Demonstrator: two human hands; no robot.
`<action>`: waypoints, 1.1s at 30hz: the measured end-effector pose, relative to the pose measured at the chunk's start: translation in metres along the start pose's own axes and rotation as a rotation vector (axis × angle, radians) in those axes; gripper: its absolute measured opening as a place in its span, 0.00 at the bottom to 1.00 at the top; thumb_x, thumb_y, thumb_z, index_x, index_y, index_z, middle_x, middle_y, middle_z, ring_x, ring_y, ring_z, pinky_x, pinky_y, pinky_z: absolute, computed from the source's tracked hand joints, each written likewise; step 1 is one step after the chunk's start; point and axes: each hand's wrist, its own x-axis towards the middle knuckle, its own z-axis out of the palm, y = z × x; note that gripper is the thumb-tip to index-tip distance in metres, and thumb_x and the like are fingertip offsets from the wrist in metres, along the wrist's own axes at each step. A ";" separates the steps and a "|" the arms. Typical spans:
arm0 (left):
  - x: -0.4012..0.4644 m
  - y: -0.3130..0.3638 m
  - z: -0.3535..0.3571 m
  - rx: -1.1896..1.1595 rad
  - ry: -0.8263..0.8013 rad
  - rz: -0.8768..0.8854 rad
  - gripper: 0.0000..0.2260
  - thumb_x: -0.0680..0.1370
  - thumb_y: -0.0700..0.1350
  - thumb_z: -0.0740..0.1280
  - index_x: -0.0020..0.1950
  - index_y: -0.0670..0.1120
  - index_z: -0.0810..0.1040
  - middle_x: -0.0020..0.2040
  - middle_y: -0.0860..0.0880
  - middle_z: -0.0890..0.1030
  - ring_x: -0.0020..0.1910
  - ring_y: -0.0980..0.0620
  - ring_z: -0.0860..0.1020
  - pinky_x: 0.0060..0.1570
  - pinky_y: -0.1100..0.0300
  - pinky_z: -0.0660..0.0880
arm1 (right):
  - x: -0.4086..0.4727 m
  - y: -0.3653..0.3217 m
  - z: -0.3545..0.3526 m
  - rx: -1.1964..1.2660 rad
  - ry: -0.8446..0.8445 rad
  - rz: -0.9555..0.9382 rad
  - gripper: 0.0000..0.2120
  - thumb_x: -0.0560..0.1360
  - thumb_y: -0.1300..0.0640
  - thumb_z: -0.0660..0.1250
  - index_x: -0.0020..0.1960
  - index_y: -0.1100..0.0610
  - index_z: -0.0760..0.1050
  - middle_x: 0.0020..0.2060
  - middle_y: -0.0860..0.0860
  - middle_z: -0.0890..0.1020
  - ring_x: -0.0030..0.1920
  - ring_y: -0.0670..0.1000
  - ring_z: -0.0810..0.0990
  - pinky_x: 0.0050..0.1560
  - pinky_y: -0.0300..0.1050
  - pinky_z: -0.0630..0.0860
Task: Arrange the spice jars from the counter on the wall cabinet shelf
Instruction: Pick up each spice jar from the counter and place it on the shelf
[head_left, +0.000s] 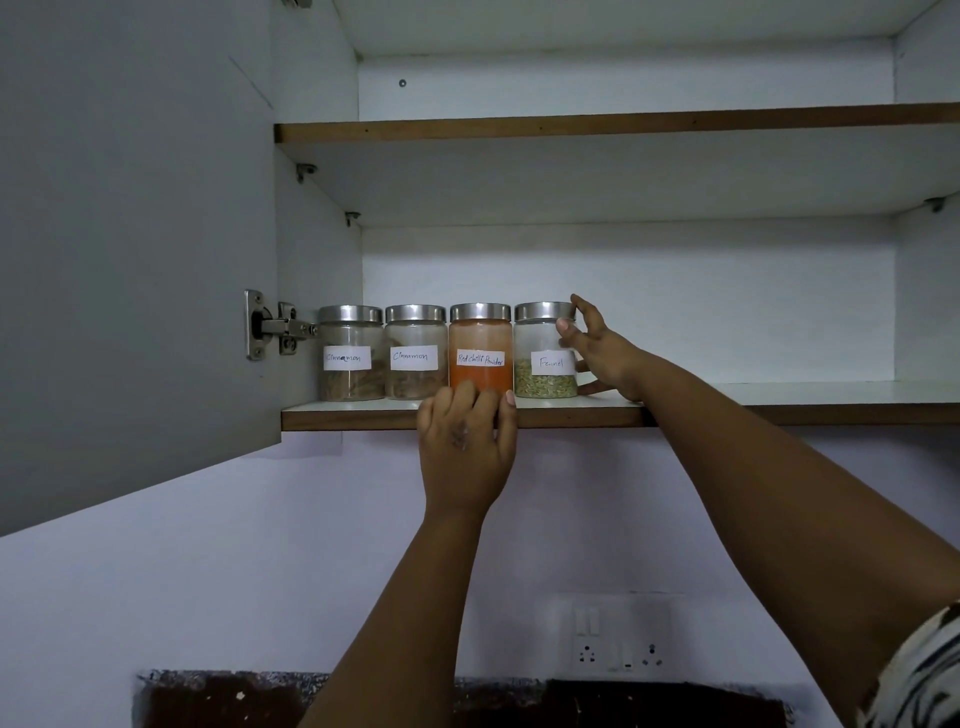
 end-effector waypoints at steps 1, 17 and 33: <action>0.000 0.000 0.000 0.000 -0.001 0.001 0.13 0.81 0.49 0.60 0.39 0.45 0.76 0.38 0.49 0.75 0.39 0.51 0.71 0.47 0.62 0.58 | 0.000 0.000 0.000 -0.003 0.000 0.002 0.32 0.80 0.39 0.55 0.78 0.39 0.43 0.74 0.57 0.65 0.69 0.61 0.70 0.56 0.55 0.75; -0.002 -0.002 0.001 0.005 -0.011 0.006 0.14 0.81 0.50 0.59 0.40 0.45 0.76 0.39 0.49 0.76 0.40 0.50 0.72 0.47 0.62 0.60 | -0.003 0.000 -0.001 0.005 -0.032 0.014 0.31 0.81 0.40 0.54 0.79 0.41 0.44 0.75 0.56 0.64 0.70 0.60 0.69 0.56 0.52 0.73; -0.002 -0.002 -0.001 0.047 -0.053 0.036 0.14 0.82 0.50 0.58 0.43 0.45 0.77 0.41 0.49 0.76 0.41 0.50 0.72 0.48 0.58 0.65 | -0.031 -0.002 -0.012 -0.327 0.137 0.087 0.31 0.84 0.45 0.48 0.78 0.47 0.32 0.72 0.63 0.68 0.54 0.59 0.78 0.54 0.46 0.70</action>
